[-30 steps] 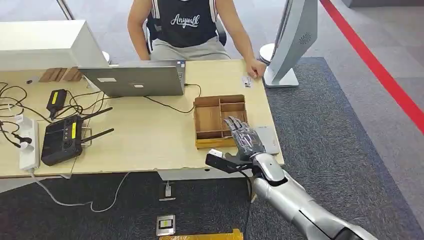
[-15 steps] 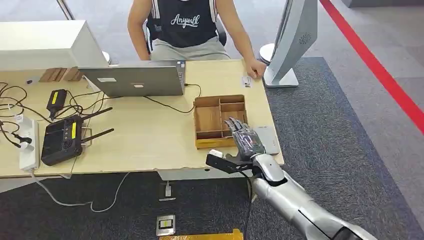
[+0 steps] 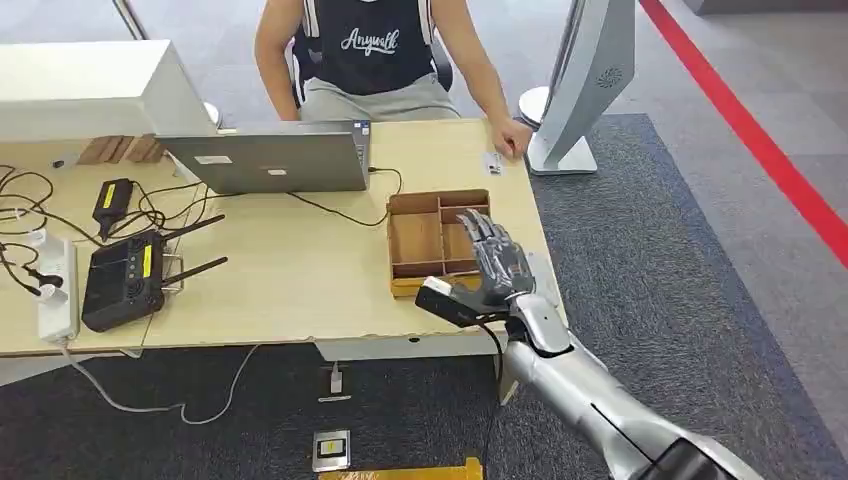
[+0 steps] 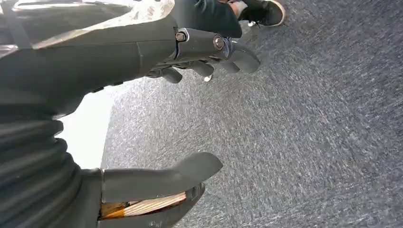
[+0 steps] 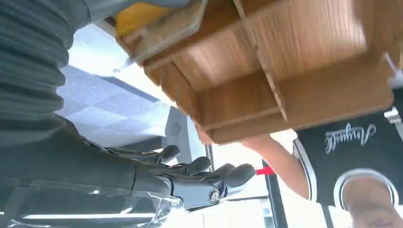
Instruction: Pass the card to the sensor for recognition and then transmit it.
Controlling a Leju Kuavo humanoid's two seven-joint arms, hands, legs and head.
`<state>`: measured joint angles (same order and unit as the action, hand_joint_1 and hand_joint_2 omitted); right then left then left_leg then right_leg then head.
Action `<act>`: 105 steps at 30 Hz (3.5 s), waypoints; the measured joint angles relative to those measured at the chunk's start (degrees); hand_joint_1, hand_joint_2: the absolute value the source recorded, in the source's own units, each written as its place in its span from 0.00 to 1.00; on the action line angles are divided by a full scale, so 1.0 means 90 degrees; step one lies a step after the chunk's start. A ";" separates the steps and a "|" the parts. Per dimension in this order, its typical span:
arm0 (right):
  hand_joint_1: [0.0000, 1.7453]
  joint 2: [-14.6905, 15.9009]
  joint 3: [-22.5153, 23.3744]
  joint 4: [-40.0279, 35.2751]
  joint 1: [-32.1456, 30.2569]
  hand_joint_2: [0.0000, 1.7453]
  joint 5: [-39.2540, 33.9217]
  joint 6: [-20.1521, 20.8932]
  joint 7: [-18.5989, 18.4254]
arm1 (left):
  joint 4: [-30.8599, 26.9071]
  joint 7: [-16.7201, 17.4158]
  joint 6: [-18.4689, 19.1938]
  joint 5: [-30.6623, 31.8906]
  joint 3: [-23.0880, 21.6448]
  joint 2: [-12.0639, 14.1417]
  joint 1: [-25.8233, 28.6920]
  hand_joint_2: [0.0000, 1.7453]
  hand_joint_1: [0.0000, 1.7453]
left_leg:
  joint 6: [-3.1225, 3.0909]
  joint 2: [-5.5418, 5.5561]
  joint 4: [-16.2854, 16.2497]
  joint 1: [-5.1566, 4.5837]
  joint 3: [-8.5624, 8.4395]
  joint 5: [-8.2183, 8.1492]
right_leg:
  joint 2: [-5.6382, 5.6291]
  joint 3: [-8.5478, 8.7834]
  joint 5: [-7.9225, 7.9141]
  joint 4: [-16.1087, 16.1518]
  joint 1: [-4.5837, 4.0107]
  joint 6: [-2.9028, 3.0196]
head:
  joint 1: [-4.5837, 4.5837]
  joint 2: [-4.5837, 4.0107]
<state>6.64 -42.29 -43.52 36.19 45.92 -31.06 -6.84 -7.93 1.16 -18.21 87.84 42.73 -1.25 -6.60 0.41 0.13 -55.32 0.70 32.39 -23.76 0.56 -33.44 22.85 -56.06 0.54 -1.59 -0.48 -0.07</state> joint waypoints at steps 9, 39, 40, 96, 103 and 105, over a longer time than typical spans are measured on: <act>0.00 -0.0070 0.0131 0.0311 0.0118 1.00 -0.0049 0.0017 0.0024 | 0.0000 0.0061 0.0005 0.0073 -0.0007 -0.0036 -0.0028 1.00 0.00 | 0.0000 0.0001 0.0000 0.0000 0.0001 0.0000 | 0.0000 0.0001 0.0000 0.0000 0.0000 0.0000 | 0.0000 0.0000; 0.00 -0.0080 0.0165 0.0459 0.0041 1.00 0.0063 0.0663 0.0330 | 0.0000 0.0036 0.0002 0.0078 -0.0015 -0.0058 -0.0043 1.00 0.00 | 0.0000 0.0001 0.0000 0.0000 0.0001 0.0000 | 0.0000 0.0000 0.0000 0.0000 0.0000 0.0000 | 0.0000 0.0000; 0.00 -0.0080 0.0160 0.0451 0.0033 1.00 0.0077 0.0704 0.0342 | 0.0000 0.0032 0.0000 0.0068 -0.0015 -0.0058 -0.0039 1.00 0.00 | 0.0000 0.0001 0.0000 0.0000 0.0001 0.0000 | 0.0000 0.0000 0.0000 0.0000 0.0000 0.0000 | 0.0000 0.0000; 1.00 -0.0053 0.0070 0.0490 0.0013 1.00 -0.0248 0.0639 0.0318 | 0.0000 0.0017 -0.0056 0.0056 -0.0015 -0.0058 -0.0026 1.00 0.00 | 0.0000 0.0001 0.0000 0.0000 0.0000 0.0000 | 0.0000 0.0000 0.0000 0.0000 0.0000 0.0000 | 0.0000 0.0000; 1.00 -0.0046 0.0070 0.0495 0.0013 1.00 -0.0284 0.0644 0.0318 | 0.0000 0.0019 -0.0056 0.0061 -0.0015 -0.0058 -0.0026 1.00 0.00 | 0.0000 0.0001 0.0000 0.0000 0.0001 0.0000 | 0.0000 0.0000 0.0000 0.0000 0.0000 0.0000 | 0.0000 0.0000; 1.00 -0.0044 0.0070 0.0505 0.0013 1.00 -0.0287 0.0649 0.0318 | 0.0000 0.0017 -0.0056 0.0061 -0.0015 -0.0058 -0.0026 1.00 0.00 | 0.0000 0.0001 0.0000 0.0000 0.0001 0.0000 | 0.0000 0.0000 0.0000 0.0000 0.0000 0.0000 | 0.0000 0.0000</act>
<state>6.25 -41.66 -38.97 36.31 43.34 -25.22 -3.98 -7.93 1.31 -18.71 88.39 42.60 -1.77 -6.83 0.41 0.14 -55.32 0.70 32.40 -23.76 0.56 -33.44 22.85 -56.06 0.54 -1.59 -0.48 -0.07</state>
